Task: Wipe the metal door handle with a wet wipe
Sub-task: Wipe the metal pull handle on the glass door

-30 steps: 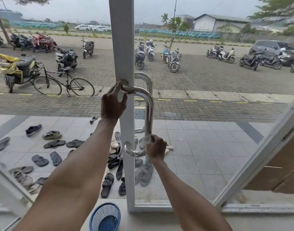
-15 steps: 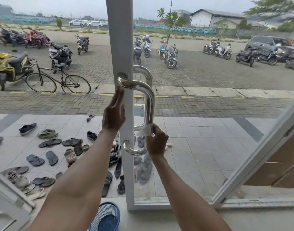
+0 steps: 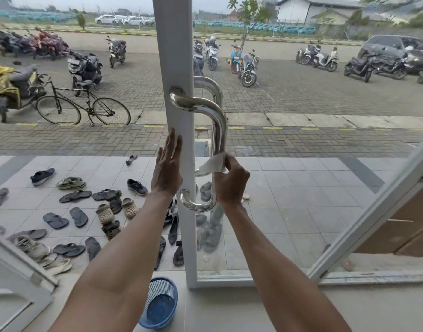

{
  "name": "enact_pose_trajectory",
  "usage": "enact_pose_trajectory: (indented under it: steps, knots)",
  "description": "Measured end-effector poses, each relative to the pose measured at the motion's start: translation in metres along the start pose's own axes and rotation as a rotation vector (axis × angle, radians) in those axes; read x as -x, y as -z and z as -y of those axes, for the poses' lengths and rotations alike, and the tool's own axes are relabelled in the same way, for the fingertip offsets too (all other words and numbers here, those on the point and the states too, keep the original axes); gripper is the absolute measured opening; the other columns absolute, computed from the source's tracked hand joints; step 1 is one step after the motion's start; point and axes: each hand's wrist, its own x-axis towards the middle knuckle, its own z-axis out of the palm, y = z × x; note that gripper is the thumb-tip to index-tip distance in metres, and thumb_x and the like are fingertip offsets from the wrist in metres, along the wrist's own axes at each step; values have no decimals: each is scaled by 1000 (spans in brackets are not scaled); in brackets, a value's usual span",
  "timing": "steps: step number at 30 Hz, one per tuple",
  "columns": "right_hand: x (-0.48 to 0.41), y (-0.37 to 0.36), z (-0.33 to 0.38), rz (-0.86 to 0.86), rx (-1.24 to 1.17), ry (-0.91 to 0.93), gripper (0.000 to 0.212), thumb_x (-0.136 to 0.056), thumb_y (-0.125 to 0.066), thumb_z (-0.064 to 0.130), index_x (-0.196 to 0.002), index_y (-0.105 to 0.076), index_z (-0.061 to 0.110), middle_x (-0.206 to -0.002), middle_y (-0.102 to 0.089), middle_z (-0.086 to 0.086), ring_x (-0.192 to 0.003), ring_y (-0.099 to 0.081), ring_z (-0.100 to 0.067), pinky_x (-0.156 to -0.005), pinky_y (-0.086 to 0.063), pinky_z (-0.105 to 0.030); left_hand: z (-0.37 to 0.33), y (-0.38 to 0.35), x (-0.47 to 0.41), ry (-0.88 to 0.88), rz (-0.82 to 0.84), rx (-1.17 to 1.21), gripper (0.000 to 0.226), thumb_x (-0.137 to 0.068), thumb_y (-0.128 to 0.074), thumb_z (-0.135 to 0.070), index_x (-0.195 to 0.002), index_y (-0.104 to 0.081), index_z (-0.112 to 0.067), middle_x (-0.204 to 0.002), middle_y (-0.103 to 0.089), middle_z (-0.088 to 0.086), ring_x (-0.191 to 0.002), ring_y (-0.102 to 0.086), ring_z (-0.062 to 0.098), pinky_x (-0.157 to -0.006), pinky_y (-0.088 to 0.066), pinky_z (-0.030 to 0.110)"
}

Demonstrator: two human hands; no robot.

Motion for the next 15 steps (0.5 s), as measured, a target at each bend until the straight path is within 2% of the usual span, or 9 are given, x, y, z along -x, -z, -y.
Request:
enact_pose_trajectory:
  steps: [2,5,9,11,13,15]
  knots:
    - [17,-5,-14,30,25,-38,12,-93,-66,17,-96,-75,10,-80,-77,-6,-69,-70,-17,-56,-32,-6,0,-6,4,16,-2,4,101,-71,-48,26,-158,-12,-11,-167,7,1,-153,0,19,-122,-12,40]
    - [60,-12,-48,147,126,-178,17,-96,-58,9,-86,-72,8,-73,-72,-14,-69,-67,-35,-58,-29,-22,-7,-12,8,61,7,37,104,-71,-52,25,-158,-8,-11,-166,9,2,-154,2,20,-124,-15,44]
    - [92,-18,-78,290,166,-303,19,-92,-56,2,-78,-69,1,-74,-69,-20,-71,-64,-38,-61,-33,-24,-13,-13,7,87,13,68,108,-70,-56,24,-158,-5,-10,-166,10,5,-154,1,22,-123,-20,45]
    - [88,-17,-75,276,171,-290,18,-89,-56,-3,-77,-69,2,-71,-70,-17,-67,-64,-35,-59,-34,-23,-14,-14,10,91,20,61,109,-69,-58,25,-158,-5,-9,-166,9,6,-154,0,22,-120,-27,44]
    - [76,-16,-65,219,148,-232,18,-87,-57,-6,-80,-71,3,-70,-71,-14,-62,-66,-31,-57,-31,-15,-12,-17,15,93,39,43,109,-69,-62,23,-158,-6,-8,-166,7,6,-154,-5,23,-119,-30,44]
    - [62,-14,-55,190,143,-180,19,-90,-57,-2,-91,-74,5,-74,-73,-13,-64,-67,-29,-55,-37,-19,-11,-22,22,102,75,27,109,-70,-66,19,-158,-7,-8,-166,8,4,-153,-10,24,-119,-31,43]
